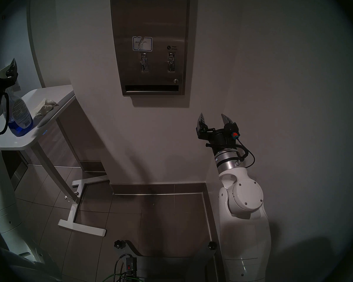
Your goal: Pick up the cleaner bottle and spray the cleaner onto the surface
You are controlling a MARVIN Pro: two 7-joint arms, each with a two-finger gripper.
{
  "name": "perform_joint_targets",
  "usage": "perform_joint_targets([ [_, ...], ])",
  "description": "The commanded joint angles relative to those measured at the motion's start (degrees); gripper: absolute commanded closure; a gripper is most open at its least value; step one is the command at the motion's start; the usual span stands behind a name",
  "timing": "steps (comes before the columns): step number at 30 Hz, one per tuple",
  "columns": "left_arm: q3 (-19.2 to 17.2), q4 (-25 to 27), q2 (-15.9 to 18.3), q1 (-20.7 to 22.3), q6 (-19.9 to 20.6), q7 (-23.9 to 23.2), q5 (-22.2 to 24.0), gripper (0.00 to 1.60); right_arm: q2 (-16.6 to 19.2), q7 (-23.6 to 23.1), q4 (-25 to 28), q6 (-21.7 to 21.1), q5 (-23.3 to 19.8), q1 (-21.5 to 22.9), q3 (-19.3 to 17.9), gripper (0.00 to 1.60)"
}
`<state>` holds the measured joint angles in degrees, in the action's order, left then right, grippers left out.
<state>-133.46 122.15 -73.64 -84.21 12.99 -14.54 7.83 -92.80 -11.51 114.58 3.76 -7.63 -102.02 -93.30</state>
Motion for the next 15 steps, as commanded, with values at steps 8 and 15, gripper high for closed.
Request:
perform_joint_targets([
  [8,-2.2,-5.0,3.2,2.7,-2.4,1.2,-2.2,0.00,0.1,0.1,2.1,0.3,-0.1,1.0,0.1,0.00],
  [15,-1.5,-7.5,2.9,3.7,-0.1,0.3,0.4,0.00,0.1,0.1,2.1,0.3,-0.1,1.0,0.1,0.00],
])
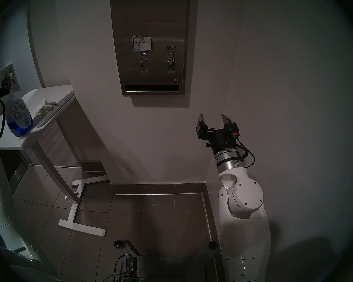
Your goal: Pick up the cleaner bottle and spray the cleaner onto the surface
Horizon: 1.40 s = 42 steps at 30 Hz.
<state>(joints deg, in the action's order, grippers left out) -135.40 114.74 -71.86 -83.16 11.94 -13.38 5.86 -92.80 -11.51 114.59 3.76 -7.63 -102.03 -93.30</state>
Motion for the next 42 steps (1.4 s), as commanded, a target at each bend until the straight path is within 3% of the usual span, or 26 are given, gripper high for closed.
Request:
perform_joint_targets([
  [1,0.7,-0.7,1.4,2.6,0.9,-1.2,2.4,0.00,0.1,0.1,2.1,0.3,-0.1,1.0,0.1,0.00],
  [6,1.5,-2.4,1.4,4.2,2.5,-1.9,4.4,0.00,0.1,0.0,2.1,0.3,-0.1,1.0,0.1,0.00],
  [15,4.9,-7.0,4.0,7.0,3.6,-1.1,2.7,0.00,0.1,0.0,2.0,0.4,-0.1,1.0,0.1,0.00],
  [33,5.8,-11.6,7.3,8.8,4.6,0.0,1.0,0.00,0.1,0.0,2.0,0.4,-0.1,1.0,0.1,0.00],
  [42,4.8,-9.3,6.5,7.2,10.5,-2.7,3.3,0.00,0.1,0.0,2.1,0.3,-0.1,1.0,0.1,0.00],
])
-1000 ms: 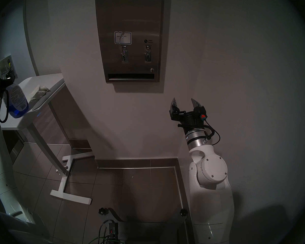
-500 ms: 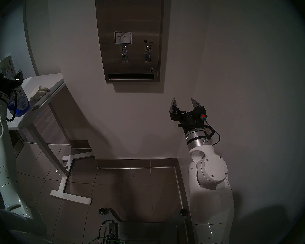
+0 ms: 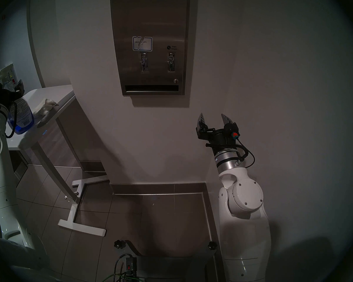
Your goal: Pick up the cleaner bottle and spray the cleaner onto the surface
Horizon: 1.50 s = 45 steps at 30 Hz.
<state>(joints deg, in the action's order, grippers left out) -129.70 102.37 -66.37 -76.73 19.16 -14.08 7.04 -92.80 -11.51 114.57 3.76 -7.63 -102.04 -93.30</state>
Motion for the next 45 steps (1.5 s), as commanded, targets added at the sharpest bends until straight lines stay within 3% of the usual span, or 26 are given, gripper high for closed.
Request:
perform_joint_targets([
  [1,-0.9,3.4,0.8,0.5,4.0,-2.8,2.8,0.00,0.1,0.0,2.1,0.3,-0.1,1.0,0.1,0.00],
  [12,-1.0,6.2,0.3,0.3,9.7,-5.7,5.3,0.00,0.1,0.0,2.1,0.3,-0.1,1.0,0.1,0.00],
  [23,-1.0,6.1,1.0,0.1,10.4,-6.4,4.7,0.00,0.1,0.0,2.1,0.3,-0.1,1.0,0.1,0.00],
  [24,-1.0,6.1,1.0,0.1,10.3,-6.4,4.6,0.05,0.1,0.0,2.1,0.3,-0.1,1.0,0.1,0.00],
  [25,-1.0,6.1,1.1,0.1,10.3,-6.4,4.6,0.21,0.1,0.0,2.1,0.3,-0.1,1.0,0.1,0.00],
  [27,-1.1,5.9,1.1,0.1,10.0,-6.2,4.3,0.81,0.1,0.0,2.1,0.3,-0.1,1.0,0.1,0.00],
  [30,-1.1,5.7,1.2,-0.1,9.8,-6.2,4.1,0.87,0.1,0.1,2.1,0.3,-0.1,1.0,0.1,0.00],
  [31,-1.1,5.7,1.2,-0.1,9.7,-6.2,4.1,1.01,0.1,0.1,2.1,0.3,-0.1,1.0,0.1,0.00],
  [32,-1.1,5.7,1.2,-0.2,9.7,-6.3,4.1,1.04,0.1,0.1,2.1,0.3,-0.1,1.0,0.1,0.00],
  [36,-1.2,5.7,1.2,-0.2,9.6,-6.4,4.0,1.02,0.1,0.1,2.1,0.3,-0.1,1.0,0.1,0.00],
  [38,-1.2,5.7,1.1,-0.2,9.5,-6.4,3.8,1.33,0.1,0.1,2.1,0.3,-0.1,1.0,0.1,0.00],
  [39,-1.3,5.7,1.0,-0.2,9.5,-6.4,3.8,1.60,0.1,0.1,2.1,0.3,-0.1,1.0,0.1,0.00],
  [45,-1.9,5.5,-0.5,0.3,8.8,-5.8,3.9,1.60,0.1,0.1,2.1,0.3,-0.1,1.0,0.1,0.00],
])
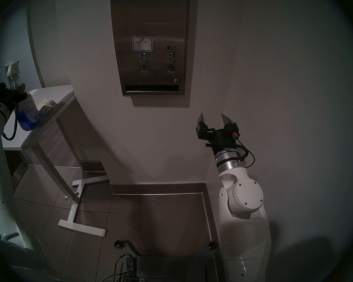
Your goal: Pick up the cleaner bottle and spray the cleaner onto the surface
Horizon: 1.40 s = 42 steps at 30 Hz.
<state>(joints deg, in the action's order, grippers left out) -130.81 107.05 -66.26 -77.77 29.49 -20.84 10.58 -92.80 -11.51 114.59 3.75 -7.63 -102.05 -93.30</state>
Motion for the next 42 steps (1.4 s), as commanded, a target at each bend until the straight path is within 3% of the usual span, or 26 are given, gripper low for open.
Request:
perform_joint_targets([
  [1,-0.8,0.7,-0.9,1.4,-1.8,1.4,0.0,1.60,0.1,0.1,2.1,0.3,-0.1,1.0,0.1,0.00],
  [6,-0.7,0.2,-2.7,2.4,-5.2,3.0,0.2,1.60,0.1,0.1,2.1,0.3,-0.1,1.0,0.1,0.00],
  [13,1.8,2.1,-2.3,4.0,-7.5,4.4,-0.8,1.60,0.1,0.0,2.0,0.4,-0.1,1.0,0.1,0.00],
  [30,9.0,5.1,-1.7,9.7,-8.2,7.1,-1.0,1.60,0.1,-0.1,1.7,0.5,-0.1,1.1,0.1,0.00],
  [42,20.8,8.9,-5.4,13.0,-7.0,9.0,1.8,1.60,0.1,-0.1,1.7,0.5,-0.1,1.1,0.0,0.00],
])
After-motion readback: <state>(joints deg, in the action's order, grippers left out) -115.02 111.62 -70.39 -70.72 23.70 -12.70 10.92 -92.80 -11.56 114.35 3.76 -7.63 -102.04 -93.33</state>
